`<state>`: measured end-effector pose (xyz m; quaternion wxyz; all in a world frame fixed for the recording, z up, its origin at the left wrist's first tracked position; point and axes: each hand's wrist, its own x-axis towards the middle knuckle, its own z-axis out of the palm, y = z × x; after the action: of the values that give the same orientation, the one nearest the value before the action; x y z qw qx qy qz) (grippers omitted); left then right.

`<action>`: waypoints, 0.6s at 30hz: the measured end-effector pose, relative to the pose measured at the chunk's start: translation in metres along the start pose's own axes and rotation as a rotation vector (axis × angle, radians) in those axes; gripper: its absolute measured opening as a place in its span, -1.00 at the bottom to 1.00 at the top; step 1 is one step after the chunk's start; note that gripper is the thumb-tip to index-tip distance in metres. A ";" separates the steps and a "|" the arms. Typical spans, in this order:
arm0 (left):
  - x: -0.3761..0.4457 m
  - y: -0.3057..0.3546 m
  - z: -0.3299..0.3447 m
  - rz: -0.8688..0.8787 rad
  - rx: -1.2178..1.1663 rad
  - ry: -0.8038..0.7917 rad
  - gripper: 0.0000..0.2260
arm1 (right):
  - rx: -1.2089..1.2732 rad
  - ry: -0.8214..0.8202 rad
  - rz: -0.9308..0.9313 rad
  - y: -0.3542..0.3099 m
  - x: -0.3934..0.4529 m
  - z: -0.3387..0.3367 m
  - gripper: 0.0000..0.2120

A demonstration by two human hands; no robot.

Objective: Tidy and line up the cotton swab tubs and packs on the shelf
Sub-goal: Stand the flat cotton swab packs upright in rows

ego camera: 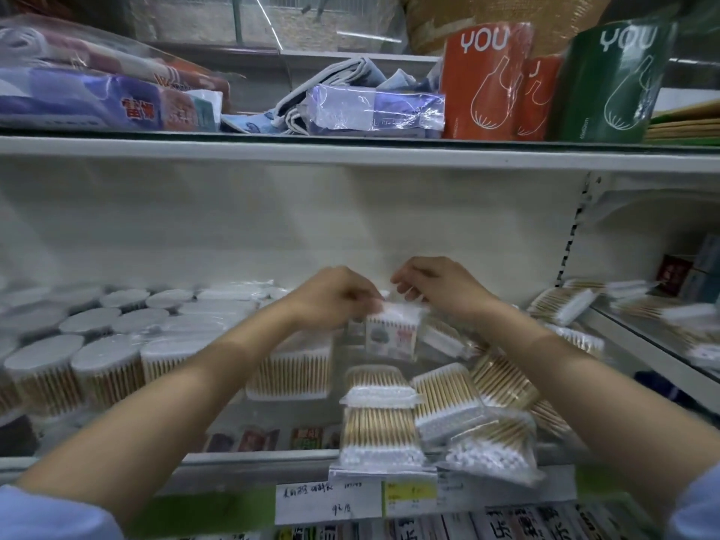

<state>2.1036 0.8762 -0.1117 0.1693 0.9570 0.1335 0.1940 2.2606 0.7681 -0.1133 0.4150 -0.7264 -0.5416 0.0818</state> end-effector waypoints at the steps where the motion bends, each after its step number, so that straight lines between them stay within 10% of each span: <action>1: 0.000 -0.003 -0.002 -0.021 -0.066 0.067 -0.85 | 0.097 -0.011 0.036 -0.002 -0.004 0.000 -0.72; 7: -0.006 -0.004 -0.003 -0.172 -0.526 0.243 -0.78 | 0.350 -0.151 0.048 -0.010 -0.022 0.005 -0.84; 18: -0.006 -0.011 -0.014 -0.175 -0.526 0.403 -0.86 | 0.417 -0.143 0.057 -0.019 -0.020 0.009 -0.86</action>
<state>2.0902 0.8882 -0.1062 0.3965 0.8079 0.1912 0.3919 2.2341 0.7575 -0.1128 0.5143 -0.6321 -0.5204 0.2552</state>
